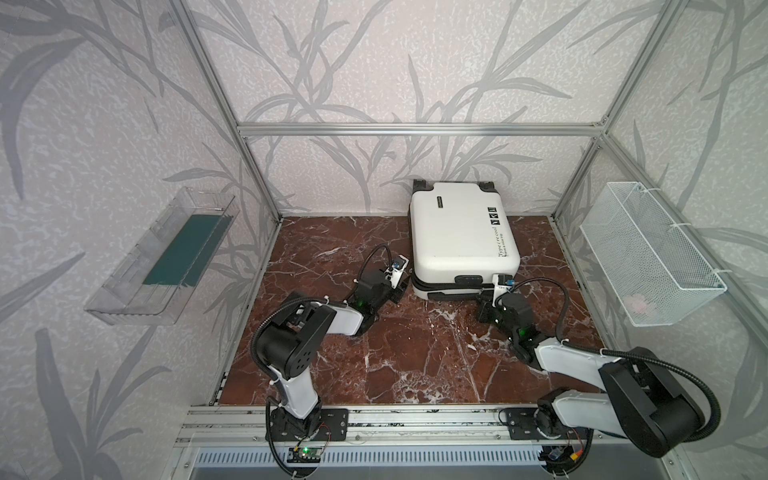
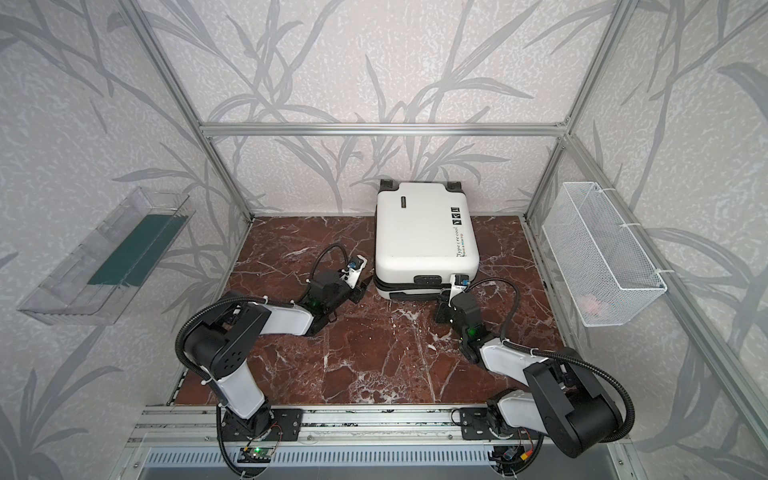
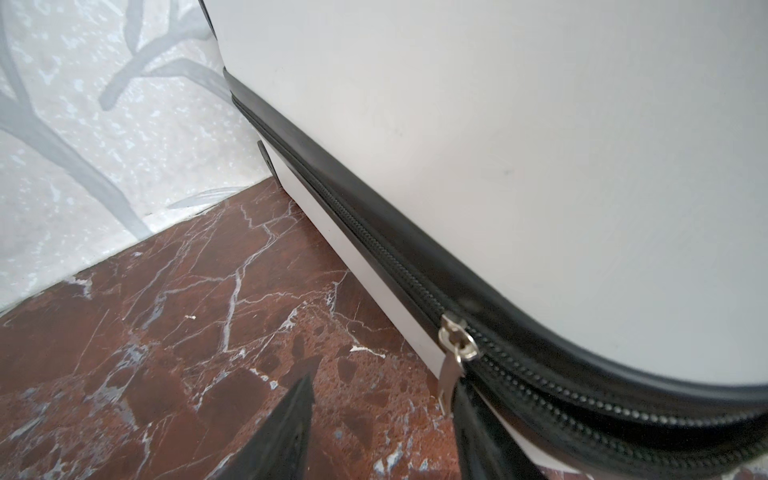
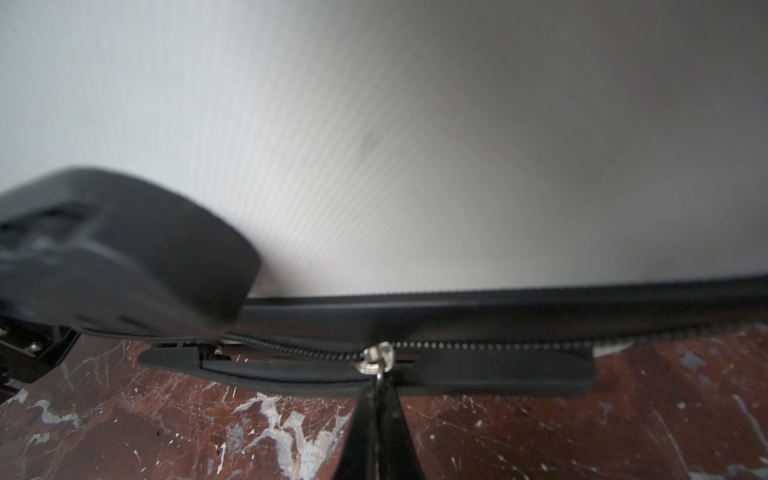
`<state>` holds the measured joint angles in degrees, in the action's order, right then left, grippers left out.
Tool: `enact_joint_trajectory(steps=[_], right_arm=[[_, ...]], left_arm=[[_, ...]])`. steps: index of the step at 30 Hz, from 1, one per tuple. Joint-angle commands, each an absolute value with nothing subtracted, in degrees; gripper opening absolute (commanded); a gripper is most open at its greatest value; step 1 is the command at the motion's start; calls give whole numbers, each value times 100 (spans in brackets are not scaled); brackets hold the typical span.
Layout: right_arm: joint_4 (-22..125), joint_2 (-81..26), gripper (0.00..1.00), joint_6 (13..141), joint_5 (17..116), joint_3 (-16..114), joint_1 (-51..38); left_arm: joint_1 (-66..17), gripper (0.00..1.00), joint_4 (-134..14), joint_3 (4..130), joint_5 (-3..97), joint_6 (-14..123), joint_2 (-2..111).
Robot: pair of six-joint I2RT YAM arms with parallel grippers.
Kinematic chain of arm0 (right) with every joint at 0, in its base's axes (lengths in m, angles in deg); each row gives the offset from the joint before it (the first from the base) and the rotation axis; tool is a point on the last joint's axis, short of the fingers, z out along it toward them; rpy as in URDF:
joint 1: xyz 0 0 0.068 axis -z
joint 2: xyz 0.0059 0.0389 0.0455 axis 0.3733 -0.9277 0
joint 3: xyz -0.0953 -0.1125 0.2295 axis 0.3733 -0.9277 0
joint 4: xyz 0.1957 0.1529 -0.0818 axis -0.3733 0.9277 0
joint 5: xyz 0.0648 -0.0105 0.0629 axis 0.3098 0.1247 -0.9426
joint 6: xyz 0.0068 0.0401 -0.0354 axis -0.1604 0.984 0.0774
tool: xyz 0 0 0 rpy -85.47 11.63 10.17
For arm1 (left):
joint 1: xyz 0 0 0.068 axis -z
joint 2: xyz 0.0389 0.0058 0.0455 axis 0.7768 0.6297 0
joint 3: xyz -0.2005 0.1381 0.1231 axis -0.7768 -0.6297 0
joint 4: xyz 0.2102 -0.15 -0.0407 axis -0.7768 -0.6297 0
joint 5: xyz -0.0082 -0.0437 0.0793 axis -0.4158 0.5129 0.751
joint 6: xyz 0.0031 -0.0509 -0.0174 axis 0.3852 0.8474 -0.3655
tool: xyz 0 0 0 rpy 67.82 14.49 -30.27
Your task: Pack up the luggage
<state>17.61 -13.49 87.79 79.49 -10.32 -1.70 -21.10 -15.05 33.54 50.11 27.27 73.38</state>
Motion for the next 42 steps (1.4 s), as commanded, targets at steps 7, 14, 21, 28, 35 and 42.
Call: enact_joint_trajectory(steps=[7, 14, 21, 28, 35, 42], right_arm=[[2178, -1381, 0, 8740, 7997, -1154, -127], [2200, -1367, 0, 8737, 7985, -1163, -128], [2199, -1374, 0, 8719, 7967, -1154, -126], [2205, -1403, 0, 8710, 7958, -1137, -127], [2210, -1409, 0, 8711, 7942, -1129, -130], [2207, -1398, 0, 8696, 7901, -1136, -128]], left_arm=[[-2097, 48, -1410, 3520, 4648, 2106, 7461], [-2099, 44, -1608, 3759, 4518, 1948, 7580], [-2105, 37, -1739, 3921, 4444, 1835, 7561], [-2109, 31, -1945, 4030, 4365, 1706, 7492], [-2108, 24, -2141, 4052, 4312, 1644, 7384], [-2103, 12, -2450, 4079, 4251, 1571, 7205]])
